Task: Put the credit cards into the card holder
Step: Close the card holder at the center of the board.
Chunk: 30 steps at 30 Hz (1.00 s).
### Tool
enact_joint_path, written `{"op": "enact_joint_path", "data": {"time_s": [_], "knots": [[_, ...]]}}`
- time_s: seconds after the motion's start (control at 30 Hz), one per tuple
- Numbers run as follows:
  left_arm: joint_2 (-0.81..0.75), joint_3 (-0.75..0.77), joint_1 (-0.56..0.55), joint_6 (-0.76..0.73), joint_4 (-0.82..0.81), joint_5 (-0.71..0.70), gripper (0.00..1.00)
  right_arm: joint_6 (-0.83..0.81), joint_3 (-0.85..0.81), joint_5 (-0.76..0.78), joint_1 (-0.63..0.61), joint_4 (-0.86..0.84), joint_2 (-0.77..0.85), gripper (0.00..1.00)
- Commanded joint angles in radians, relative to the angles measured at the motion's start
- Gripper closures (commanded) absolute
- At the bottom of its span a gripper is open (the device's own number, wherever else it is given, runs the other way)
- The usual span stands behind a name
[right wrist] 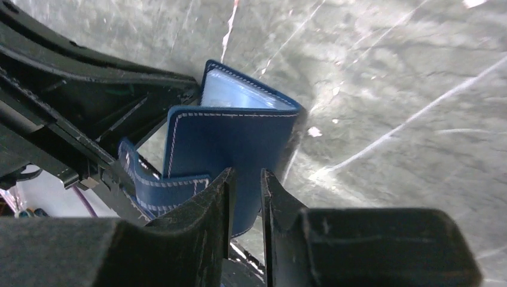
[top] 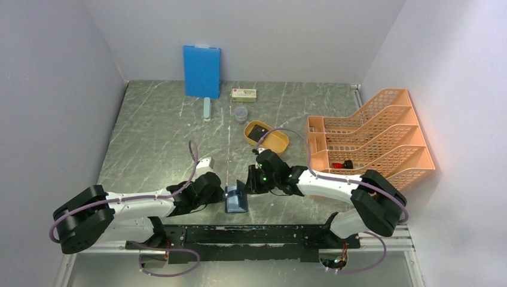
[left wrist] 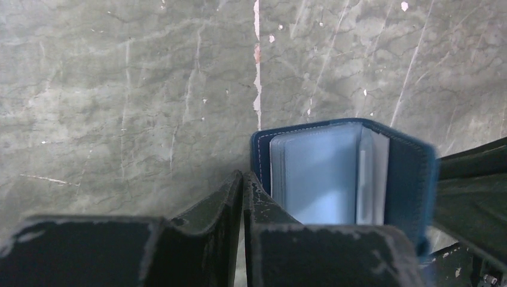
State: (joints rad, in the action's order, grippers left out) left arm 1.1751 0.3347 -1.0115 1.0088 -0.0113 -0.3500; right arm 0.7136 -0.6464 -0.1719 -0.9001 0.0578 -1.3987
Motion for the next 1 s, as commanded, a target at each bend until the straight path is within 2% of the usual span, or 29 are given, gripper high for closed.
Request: {"op": "enact_joint_path", "data": {"time_s": [0.0,0.27,0.57,0.77,0.97], "knots": [[0.029,-0.015,0.003,-0.026,0.048,0.058,0.88,0.046,0.018,-0.015,-0.049,-0.068,-0.032,0.74],[-0.046,-0.012,0.002,0.004,0.165,-0.021,0.88,0.11,0.012,0.012,-0.107,-0.141,-0.116,0.74],[-0.21,0.035,0.003,0.065,0.404,-0.129,0.91,0.133,-0.025,0.051,-0.12,-0.136,-0.213,0.72],[-0.375,0.107,0.003,0.065,0.541,-0.131,0.93,0.132,-0.058,0.07,-0.131,-0.111,-0.249,0.7],[-0.455,0.188,0.003,0.032,0.639,-0.138,0.93,0.127,-0.085,0.084,-0.135,-0.086,-0.281,0.69]]}}
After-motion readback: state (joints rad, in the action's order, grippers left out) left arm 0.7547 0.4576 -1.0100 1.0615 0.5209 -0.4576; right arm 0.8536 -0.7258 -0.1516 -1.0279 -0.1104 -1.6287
